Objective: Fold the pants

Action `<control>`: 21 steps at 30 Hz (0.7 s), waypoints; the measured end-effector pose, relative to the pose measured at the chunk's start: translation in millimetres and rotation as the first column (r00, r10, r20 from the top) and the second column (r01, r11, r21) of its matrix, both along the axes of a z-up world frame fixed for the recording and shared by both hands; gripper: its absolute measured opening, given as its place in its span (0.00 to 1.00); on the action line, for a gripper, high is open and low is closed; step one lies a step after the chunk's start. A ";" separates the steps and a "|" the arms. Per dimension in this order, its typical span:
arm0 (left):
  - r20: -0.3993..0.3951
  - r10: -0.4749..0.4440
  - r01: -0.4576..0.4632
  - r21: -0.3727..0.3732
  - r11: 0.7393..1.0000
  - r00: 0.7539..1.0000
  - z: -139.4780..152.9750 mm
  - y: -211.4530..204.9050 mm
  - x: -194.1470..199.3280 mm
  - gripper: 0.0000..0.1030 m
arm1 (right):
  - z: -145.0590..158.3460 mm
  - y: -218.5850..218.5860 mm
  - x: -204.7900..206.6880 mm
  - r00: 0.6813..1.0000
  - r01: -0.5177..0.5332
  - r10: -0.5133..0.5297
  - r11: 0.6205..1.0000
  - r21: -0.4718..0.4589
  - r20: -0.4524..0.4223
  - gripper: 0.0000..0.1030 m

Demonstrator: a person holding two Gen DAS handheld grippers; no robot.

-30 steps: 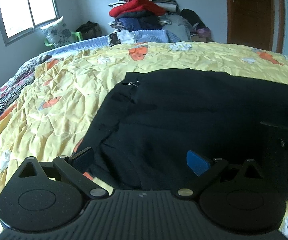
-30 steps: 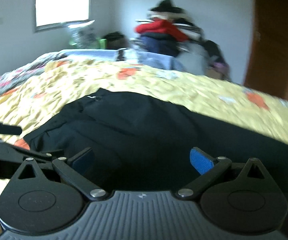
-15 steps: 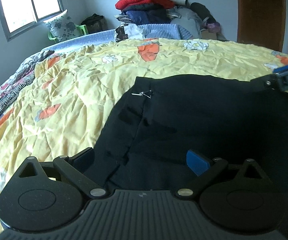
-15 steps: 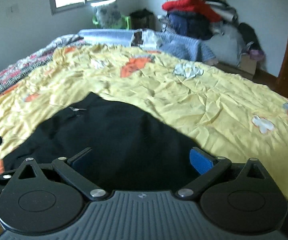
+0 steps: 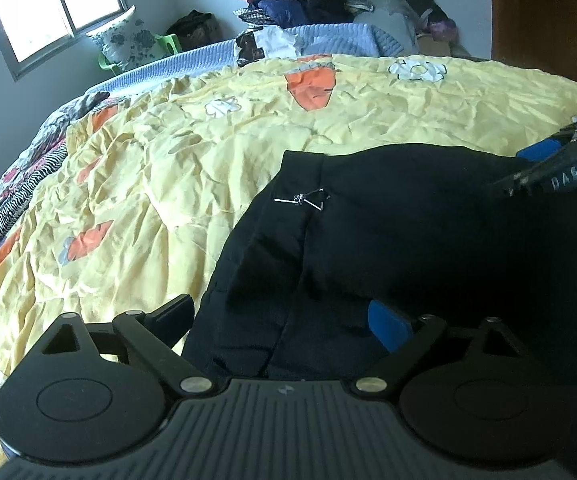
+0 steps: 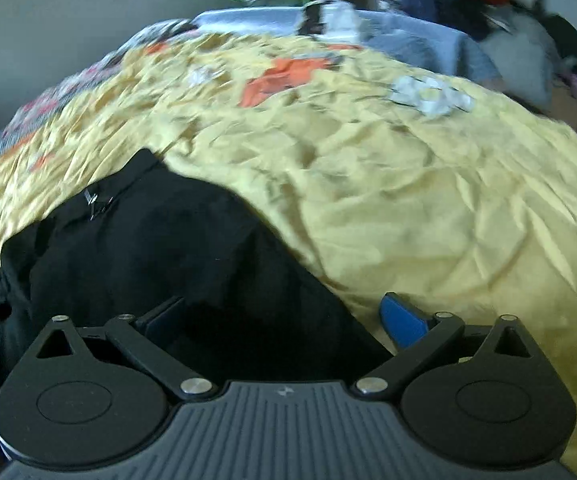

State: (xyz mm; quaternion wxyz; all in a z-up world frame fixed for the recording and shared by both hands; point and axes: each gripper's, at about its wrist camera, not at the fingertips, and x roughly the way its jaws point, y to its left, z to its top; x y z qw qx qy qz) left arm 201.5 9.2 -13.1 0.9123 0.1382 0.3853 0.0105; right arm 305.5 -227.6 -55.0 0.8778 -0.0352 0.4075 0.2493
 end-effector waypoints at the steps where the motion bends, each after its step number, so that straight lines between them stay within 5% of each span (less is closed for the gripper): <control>1: 0.014 0.000 0.000 0.009 1.000 1.000 0.5 -1.0 0.1 0.86 | 1.5 4.6 -1.8 0.999 -0.034 0.034 0.999 -0.009 0.013 0.81; 3: 0.027 -0.006 0.005 0.018 1.000 1.000 1.6 -3.0 1.1 0.70 | 7.7 9.7 -6.8 0.998 -0.063 0.063 0.998 -0.006 0.028 0.23; 4: 0.011 -0.014 0.014 0.010 1.000 1.000 1.2 -3.7 4.4 0.62 | 9.5 10.0 -8.0 0.998 -0.059 0.059 0.998 0.009 0.023 0.21; 6: -0.013 -0.017 0.017 -0.017 1.000 1.000 0.2 -3.0 8.7 0.63 | 11.0 18.2 -18.0 0.994 -0.083 0.086 0.995 -0.047 0.068 0.14; 9: -0.017 -0.014 0.014 -0.021 1.000 1.000 -1.3 -3.7 11.3 0.74 | 12.4 33.2 -36.5 0.979 -0.096 0.120 0.985 -0.146 0.166 0.10; 14: -0.007 -0.030 0.030 -0.021 0.999 1.000 2.3 -5.9 20.9 0.86 | 13.5 58.4 -80.8 0.907 -0.129 0.249 0.932 -0.340 0.338 0.09; 21: -0.032 -0.040 0.038 -0.063 0.997 0.999 16.4 -9.6 55.7 0.91 | 12.8 79.3 -131.3 0.802 -0.171 0.421 0.842 -0.512 0.425 0.08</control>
